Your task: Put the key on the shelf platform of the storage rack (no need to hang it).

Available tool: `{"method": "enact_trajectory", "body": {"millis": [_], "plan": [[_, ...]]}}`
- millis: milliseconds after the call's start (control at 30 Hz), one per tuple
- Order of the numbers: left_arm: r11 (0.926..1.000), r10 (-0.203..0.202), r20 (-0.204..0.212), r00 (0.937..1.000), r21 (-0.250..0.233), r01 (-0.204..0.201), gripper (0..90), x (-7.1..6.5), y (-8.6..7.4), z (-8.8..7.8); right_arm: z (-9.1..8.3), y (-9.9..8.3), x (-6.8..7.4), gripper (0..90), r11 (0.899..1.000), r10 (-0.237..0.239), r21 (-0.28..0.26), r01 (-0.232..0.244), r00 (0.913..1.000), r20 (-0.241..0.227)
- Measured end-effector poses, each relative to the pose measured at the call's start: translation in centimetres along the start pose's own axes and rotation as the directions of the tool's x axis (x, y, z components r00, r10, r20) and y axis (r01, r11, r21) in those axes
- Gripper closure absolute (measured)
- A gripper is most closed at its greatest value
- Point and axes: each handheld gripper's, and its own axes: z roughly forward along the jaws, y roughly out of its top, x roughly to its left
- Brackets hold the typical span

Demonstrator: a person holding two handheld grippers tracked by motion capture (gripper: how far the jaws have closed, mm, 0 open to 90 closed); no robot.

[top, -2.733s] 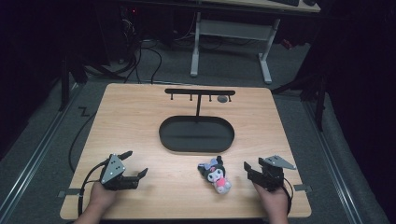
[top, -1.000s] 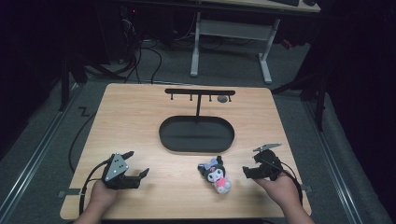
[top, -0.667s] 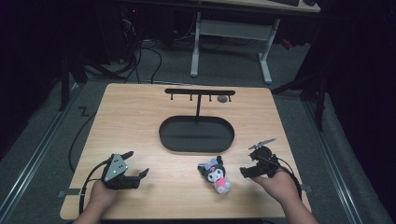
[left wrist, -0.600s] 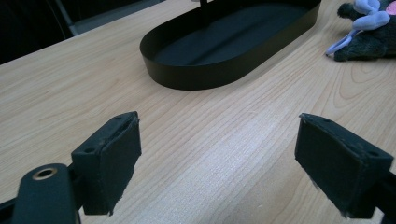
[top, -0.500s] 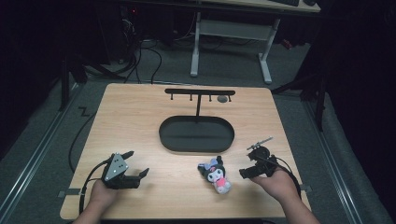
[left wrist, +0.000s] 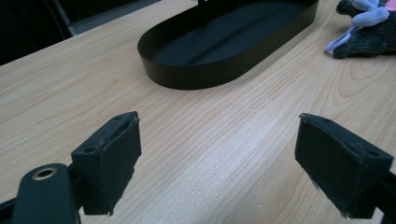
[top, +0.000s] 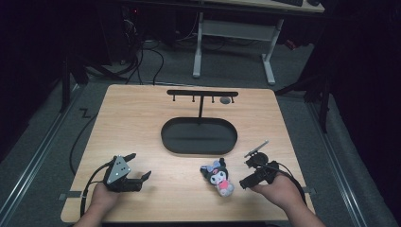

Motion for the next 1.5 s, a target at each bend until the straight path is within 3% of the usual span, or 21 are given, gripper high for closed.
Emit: {"method": "enact_trajectory", "body": {"millis": [267, 467, 733, 967, 1067, 1167, 1200, 1267, 1500], "plan": [[1.0, 0.003, 0.002, 1.0, 0.0, -0.003, 15.4, -0.1, 0.0, 0.0, -1.1, 1.5, 2.7, 4.1, 0.998, -0.051, -0.034, 0.049, 0.9974, -0.05], [0.9999, 0.01, 0.004, 0.9999, 0.004, -0.01, 15.4, -0.1, 0.0, 0.0, 0.5, 2.3, 5.1, 5.6, 0.996, -0.092, -0.019, 0.091, 0.992, -0.086], [0.9998, 0.015, 0.005, 0.9999, 0.011, -0.015, 15.4, -0.1, 0.0, -0.1, 1.6, 3.1, 7.0, 8.9, 0.989, -0.145, -0.017, 0.144, 0.9839, -0.105], [0.9999, 0.015, 0.004, 0.9999, 0.009, -0.015, 15.4, -0.1, -0.1, -0.2, 2.5, 3.2, 7.9, 9.4, 0.987, -0.163, -0.013, 0.163, 0.98, -0.113], [0.9999, 0.012, 0.002, 0.9999, 0.009, -0.012, 15.4, -0.1, 0.0, -0.2, 2.7, 3.0, 8.3, 9.9, 0.989, -0.146, 0.002, 0.147, 0.9839, -0.102], [0.9999, 0.017, 0.0, 0.9999, 0.005, -0.017, 15.4, -0.2, -0.1, -0.1, 2.9, 2.8, 8.3, 10.1, 0.986, -0.166, -0.004, 0.167, 0.9805, -0.105], [0.9998, 0.017, 0.0, 0.9999, 0.007, -0.017, 15.4, -0.2, 0.0, -0.1, 2.9, 2.7, 8.4, 10.2, 0.989, -0.149, 0.006, 0.151, 0.9832, -0.105], [0.9998, 0.017, -0.001, 0.9999, 0.009, -0.017, 15.4, -0.2, 0.0, -0.1, 2.9, 2.6, 8.4, 10.9, 0.984, -0.178, -0.01, 0.178, 0.9789, -0.1], [0.9998, 0.021, 0.001, 0.9998, 0.008, -0.021, 15.4, -0.2, 0.0, -0.1, 2.7, 2.4, 8.6, 15.7, 0.983, -0.181, -0.022, 0.18, 0.9805, -0.077]]}}
